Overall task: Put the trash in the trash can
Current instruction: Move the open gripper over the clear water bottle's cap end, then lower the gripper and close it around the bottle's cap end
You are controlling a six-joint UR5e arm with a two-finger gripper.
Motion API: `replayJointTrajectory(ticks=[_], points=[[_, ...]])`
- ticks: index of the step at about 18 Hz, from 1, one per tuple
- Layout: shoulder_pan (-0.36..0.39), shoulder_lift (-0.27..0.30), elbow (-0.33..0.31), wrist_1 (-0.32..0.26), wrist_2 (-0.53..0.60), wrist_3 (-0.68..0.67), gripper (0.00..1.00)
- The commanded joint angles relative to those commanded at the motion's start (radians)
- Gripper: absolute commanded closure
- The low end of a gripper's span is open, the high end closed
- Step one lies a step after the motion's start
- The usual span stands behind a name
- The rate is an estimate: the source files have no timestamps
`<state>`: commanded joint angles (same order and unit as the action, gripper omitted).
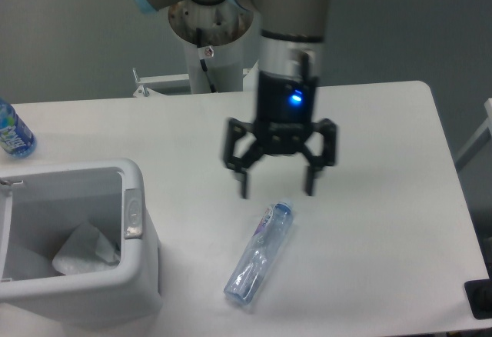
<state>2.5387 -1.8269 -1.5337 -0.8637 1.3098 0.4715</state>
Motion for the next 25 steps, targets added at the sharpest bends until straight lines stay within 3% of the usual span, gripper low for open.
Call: replayJointTrajectory(ticks=[4, 7, 16, 25], points=[[0.011, 0.002, -0.123, 0.0, 0.054, 0.336, 0.0], [0.011, -0.024, -0.184, 0.002, 0.084, 0.469, 0.0], [-0.041, -0.143, -0.204, 0.008, 0.089, 0.472, 0.0], [-0.051, -0.207, -0.22, 0.009, 0.12, 0.475, 0.0]])
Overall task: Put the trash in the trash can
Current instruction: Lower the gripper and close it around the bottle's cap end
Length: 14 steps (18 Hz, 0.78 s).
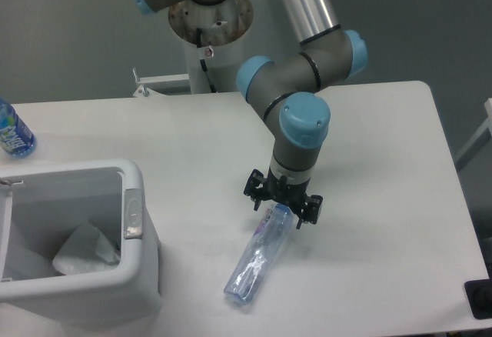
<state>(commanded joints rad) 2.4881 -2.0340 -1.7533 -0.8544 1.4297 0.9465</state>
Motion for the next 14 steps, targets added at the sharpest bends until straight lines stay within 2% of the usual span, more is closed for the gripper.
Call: replayJointTrajectory(ticks=[13, 14], points=[[-0.025, -0.049, -0.003, 0.017, 0.043, -0.009, 0.0], [-0.025, -0.049, -0.005, 0.017, 0.044, -0.011, 0.05]])
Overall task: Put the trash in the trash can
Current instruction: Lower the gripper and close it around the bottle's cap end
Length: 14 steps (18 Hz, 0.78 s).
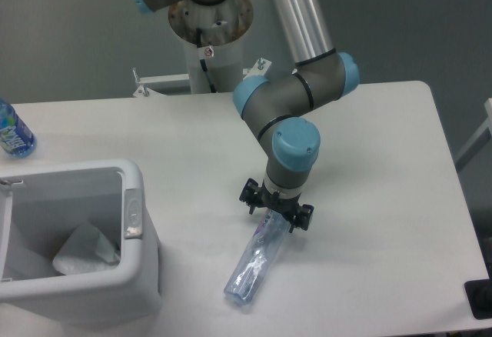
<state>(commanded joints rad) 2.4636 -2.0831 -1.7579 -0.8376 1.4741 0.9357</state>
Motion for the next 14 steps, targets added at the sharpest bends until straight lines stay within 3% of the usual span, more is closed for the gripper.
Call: replayJointTrajectory(ticks=[4, 8, 10, 14], points=[[-0.002, 0.002, 0.003, 0.002, 0.0, -0.014, 0.24], [0.0, 0.002, 0.006, 0.002, 0.0, -0.014, 0.29], [-0.002, 0.006, 0.005, 0.002, 0.0, -0.014, 0.37], [0.0, 0.014, 0.003, 0.002, 0.0, -0.014, 0.38]])
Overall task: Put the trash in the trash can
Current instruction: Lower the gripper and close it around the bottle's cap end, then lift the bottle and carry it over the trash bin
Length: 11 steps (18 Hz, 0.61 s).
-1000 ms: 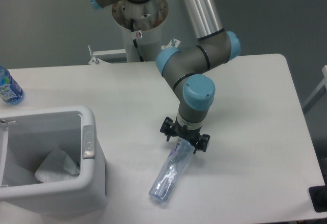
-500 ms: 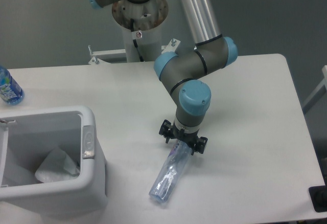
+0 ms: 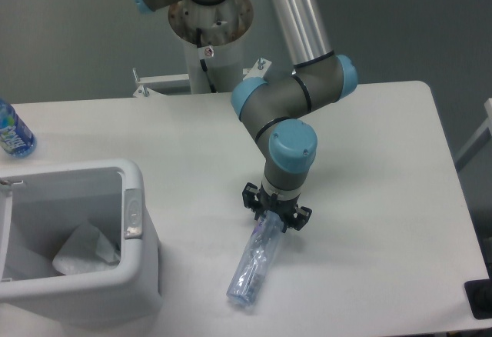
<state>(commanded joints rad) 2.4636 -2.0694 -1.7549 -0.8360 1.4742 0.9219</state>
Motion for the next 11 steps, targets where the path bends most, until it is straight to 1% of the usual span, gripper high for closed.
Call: replayJointTrajectory(ticks=[6, 10, 11], points=[[0.0, 0.008, 0.0, 0.0, 0.0, 0.002, 0.38], [0.003, 0.031, 0.035, 0.0, -0.005, 0.005, 0.38], [0.008, 0.035, 0.053, 0.014, -0.008, 0.0, 0.38]])
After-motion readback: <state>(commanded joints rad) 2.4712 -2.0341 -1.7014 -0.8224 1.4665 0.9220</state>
